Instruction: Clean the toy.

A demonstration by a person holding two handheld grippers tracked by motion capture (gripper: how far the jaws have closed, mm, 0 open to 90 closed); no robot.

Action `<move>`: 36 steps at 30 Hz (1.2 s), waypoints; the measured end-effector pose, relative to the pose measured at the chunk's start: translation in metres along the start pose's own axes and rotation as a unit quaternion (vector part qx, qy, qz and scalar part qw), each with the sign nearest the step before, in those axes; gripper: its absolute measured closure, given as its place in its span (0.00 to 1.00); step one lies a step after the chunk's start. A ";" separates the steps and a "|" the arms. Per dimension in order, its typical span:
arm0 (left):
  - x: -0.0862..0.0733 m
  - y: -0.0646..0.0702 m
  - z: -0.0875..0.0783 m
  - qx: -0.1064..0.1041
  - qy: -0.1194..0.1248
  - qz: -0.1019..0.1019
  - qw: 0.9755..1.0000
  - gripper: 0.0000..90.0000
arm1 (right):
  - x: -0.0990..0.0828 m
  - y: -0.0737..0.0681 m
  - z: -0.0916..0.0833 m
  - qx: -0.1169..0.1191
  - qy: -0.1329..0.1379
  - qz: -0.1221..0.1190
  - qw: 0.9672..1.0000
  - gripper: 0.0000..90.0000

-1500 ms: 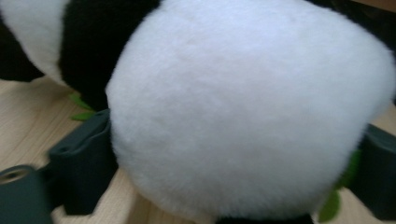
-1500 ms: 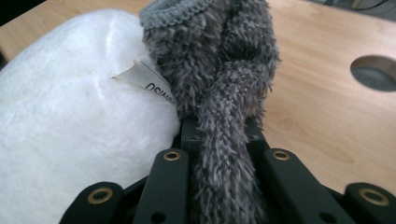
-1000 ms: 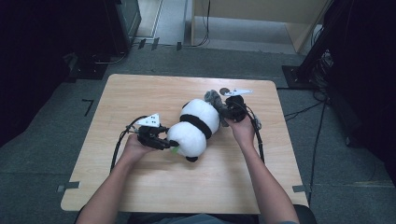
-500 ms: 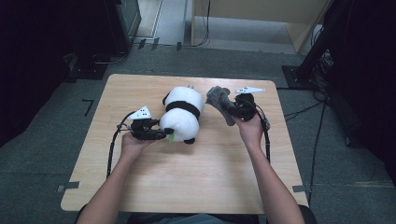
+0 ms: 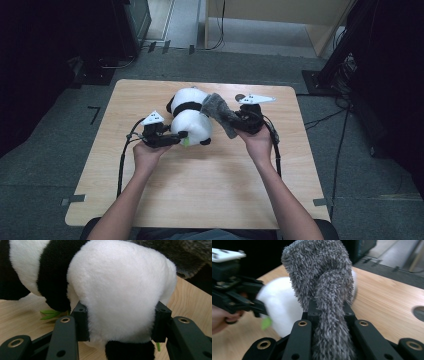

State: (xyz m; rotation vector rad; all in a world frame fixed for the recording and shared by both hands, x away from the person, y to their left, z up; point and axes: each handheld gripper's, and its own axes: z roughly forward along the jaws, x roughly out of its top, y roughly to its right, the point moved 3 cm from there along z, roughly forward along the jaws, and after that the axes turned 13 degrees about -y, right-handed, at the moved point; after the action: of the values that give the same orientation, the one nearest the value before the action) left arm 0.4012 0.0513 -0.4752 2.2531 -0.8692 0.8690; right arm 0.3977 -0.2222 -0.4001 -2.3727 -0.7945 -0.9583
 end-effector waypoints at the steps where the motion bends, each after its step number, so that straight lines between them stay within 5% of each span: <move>1: 0.001 0.001 0.000 0.000 0.001 -0.008 1.000 0.52 | 0.002 -0.005 0.001 0.006 0.004 -0.002 1.000 0.86; 8: 0.003 0.005 0.001 0.007 0.003 -0.026 1.000 0.52 | 0.008 -0.034 0.018 0.030 0.011 -0.035 0.999 0.85; 15: 0.004 0.006 -0.003 -0.008 0.018 -0.048 0.999 0.52 | 0.003 -0.058 0.038 0.040 -0.006 -0.065 0.997 0.85; 36: 0.007 0.004 -0.010 -0.021 0.027 -0.077 0.996 0.51 | -0.042 -0.067 0.064 0.071 -0.046 -0.093 0.992 0.86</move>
State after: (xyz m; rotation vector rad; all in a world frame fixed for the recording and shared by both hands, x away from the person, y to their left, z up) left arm 0.3987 0.0526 -0.4625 2.2155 -0.6736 0.8293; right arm 0.3586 -0.1499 -0.4599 -2.2625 -1.0986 -0.8380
